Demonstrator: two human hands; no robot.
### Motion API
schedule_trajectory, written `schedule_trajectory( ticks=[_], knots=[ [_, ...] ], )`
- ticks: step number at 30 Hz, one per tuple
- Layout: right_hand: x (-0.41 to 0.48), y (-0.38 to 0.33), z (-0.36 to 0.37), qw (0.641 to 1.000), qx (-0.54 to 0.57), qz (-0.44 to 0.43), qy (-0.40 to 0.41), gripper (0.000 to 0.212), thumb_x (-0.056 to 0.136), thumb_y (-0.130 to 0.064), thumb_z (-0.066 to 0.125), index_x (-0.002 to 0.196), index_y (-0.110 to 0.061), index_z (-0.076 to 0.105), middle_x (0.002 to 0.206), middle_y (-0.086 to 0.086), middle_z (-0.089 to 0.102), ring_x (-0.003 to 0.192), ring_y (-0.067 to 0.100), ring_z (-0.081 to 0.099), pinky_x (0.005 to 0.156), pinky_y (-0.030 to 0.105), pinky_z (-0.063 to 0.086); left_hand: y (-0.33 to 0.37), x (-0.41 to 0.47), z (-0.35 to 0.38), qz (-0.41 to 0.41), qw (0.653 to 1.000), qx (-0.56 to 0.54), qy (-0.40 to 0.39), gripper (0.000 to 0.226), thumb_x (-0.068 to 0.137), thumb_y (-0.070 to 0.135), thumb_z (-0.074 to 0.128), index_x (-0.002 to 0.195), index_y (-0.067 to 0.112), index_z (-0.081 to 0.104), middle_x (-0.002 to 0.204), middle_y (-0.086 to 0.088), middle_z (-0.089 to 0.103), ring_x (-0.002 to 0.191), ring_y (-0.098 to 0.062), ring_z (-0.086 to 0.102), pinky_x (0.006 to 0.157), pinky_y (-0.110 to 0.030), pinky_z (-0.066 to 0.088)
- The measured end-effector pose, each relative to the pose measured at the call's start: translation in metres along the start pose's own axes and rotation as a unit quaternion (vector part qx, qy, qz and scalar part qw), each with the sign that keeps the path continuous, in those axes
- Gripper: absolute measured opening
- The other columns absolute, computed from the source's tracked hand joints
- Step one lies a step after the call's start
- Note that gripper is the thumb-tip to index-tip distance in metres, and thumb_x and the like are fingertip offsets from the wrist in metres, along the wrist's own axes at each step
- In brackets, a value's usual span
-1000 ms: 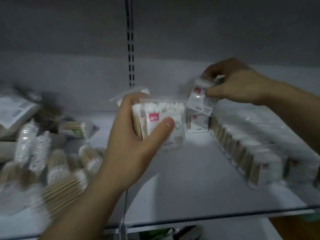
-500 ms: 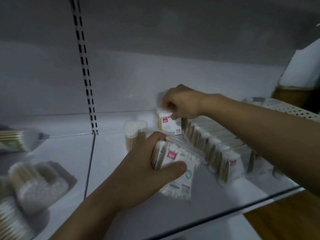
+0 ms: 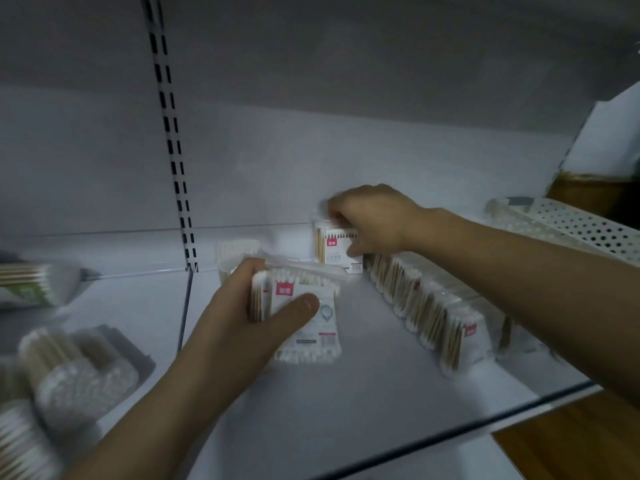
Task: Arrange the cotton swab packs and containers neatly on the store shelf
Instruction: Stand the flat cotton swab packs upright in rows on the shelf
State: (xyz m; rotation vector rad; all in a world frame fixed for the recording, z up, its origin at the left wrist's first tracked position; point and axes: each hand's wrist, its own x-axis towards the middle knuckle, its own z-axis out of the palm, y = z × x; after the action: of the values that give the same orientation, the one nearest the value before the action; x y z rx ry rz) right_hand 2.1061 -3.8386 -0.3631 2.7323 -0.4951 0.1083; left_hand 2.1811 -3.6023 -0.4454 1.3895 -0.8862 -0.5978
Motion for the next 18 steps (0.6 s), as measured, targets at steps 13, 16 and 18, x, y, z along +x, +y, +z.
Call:
schedule_trajectory(
  ticks=[13, 16, 18],
  knots=[
    [-0.038, -0.021, -0.039, 0.89, 0.453, -0.028, 0.046, 0.023, 0.095, -0.031, 0.068, 0.112, -0.015, 0.067, 0.099, 0.009, 0.072, 0.09, 0.022, 0.069, 0.08, 0.041, 0.054, 0.007, -0.011, 0.006, 0.038, 0.997, -0.055, 0.038, 0.043, 0.069, 0.035, 0.076, 0.104, 0.012, 0.066, 0.09, 0.002, 0.08, 0.08, -0.016, 0.078, 0.064, -0.03, 0.063],
    [-0.058, -0.039, -0.041, 0.84, 0.531, -0.071, -0.087, 0.033, 0.082, -0.022, 0.082, 0.109, -0.012, 0.064, 0.102, 0.017, 0.07, 0.082, 0.023, 0.069, 0.078, 0.047, 0.058, 0.01, -0.013, 0.005, 0.074, 0.994, -0.037, 0.065, 0.051, 0.067, 0.05, 0.073, 0.103, 0.015, 0.065, 0.088, 0.005, 0.078, 0.077, -0.013, 0.076, 0.063, -0.029, 0.062],
    [-0.061, -0.043, -0.033, 0.823, 0.552, -0.072, -0.115, 0.037, 0.076, -0.011, 0.084, 0.105, -0.005, 0.061, 0.102, 0.031, 0.065, 0.082, 0.025, 0.067, 0.081, 0.052, 0.058, 0.013, -0.014, 0.005, 0.094, 0.992, -0.024, 0.086, 0.059, 0.064, 0.057, 0.066, 0.098, 0.01, 0.061, 0.076, 0.011, 0.072, 0.063, -0.004, 0.067, 0.053, -0.021, 0.053]
  ],
)
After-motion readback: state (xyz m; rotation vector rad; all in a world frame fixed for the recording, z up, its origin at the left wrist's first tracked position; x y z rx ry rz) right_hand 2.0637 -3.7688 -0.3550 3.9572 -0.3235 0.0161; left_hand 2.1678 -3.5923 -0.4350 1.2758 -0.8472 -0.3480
